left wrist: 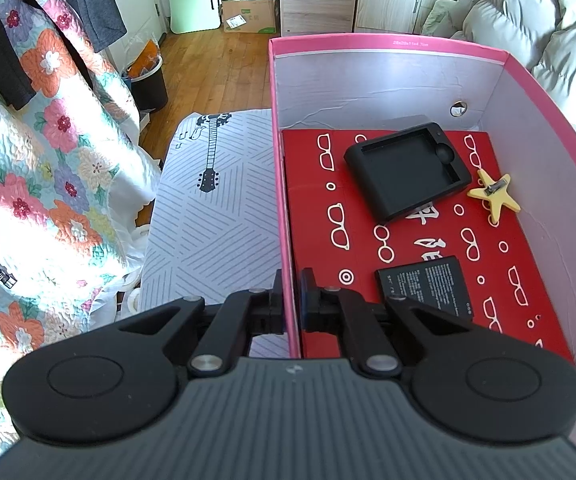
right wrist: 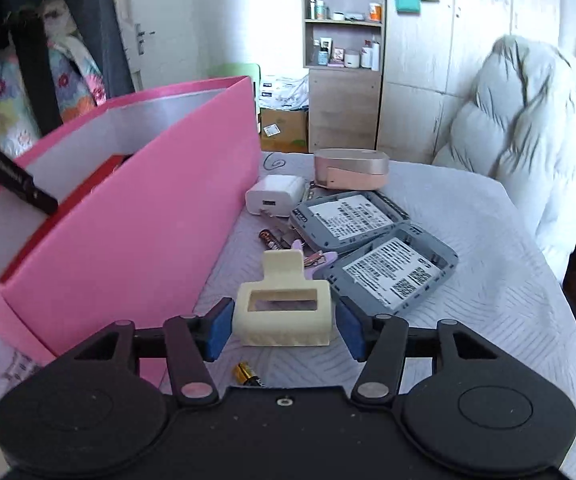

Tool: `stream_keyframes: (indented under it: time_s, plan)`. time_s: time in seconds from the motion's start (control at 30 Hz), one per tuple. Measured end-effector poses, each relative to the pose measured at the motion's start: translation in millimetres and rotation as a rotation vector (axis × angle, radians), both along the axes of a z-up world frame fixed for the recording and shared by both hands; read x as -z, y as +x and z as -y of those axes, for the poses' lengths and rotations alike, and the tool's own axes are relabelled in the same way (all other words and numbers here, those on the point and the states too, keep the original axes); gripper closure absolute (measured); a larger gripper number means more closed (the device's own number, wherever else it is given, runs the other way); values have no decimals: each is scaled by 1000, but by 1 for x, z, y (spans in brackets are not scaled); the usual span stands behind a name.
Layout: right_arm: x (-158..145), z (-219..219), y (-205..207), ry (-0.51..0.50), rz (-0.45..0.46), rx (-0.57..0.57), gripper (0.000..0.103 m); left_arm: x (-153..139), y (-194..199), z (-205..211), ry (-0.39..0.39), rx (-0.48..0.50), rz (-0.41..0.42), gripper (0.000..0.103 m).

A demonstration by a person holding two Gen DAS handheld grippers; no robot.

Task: Organize rigid objects
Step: 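Move the right tool back to the table and grasp the beige claw clip, then carry the beige claw clip into the pink box and open the right tool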

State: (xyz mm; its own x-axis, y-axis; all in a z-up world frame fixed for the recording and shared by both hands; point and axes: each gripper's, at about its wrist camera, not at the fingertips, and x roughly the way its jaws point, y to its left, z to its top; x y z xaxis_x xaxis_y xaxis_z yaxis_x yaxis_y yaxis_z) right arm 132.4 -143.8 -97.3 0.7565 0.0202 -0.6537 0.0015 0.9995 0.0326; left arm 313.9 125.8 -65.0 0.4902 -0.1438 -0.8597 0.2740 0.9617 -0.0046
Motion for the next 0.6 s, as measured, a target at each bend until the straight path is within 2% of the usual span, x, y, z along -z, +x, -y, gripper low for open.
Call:
stream_keyframes:
  time_s: [0.17, 0.3, 0.4, 0.47, 0.53, 0.6]
  plan:
    - [-15, 2, -11, 21, 50, 24, 47, 0, -1, 1, -1, 0, 0, 98]
    - [-50, 7, -23, 28, 140, 27, 47, 0, -1, 1, 3, 1, 1, 98]
    - [-75, 3, -33, 59, 217, -21, 47, -1, -3, 2, 11, 2, 8, 98]
    - [-90, -3, -38, 117, 249, -83, 47, -1, -3, 3, 19, 5, 11, 98]
    - [-100, -9, -33, 192, 232, -145, 47, -2, -4, 3, 23, 5, 12, 98]
    - [-106, -21, -21, 211, 198, -192, 47, -2, -3, 3, 24, 3, 14, 98]
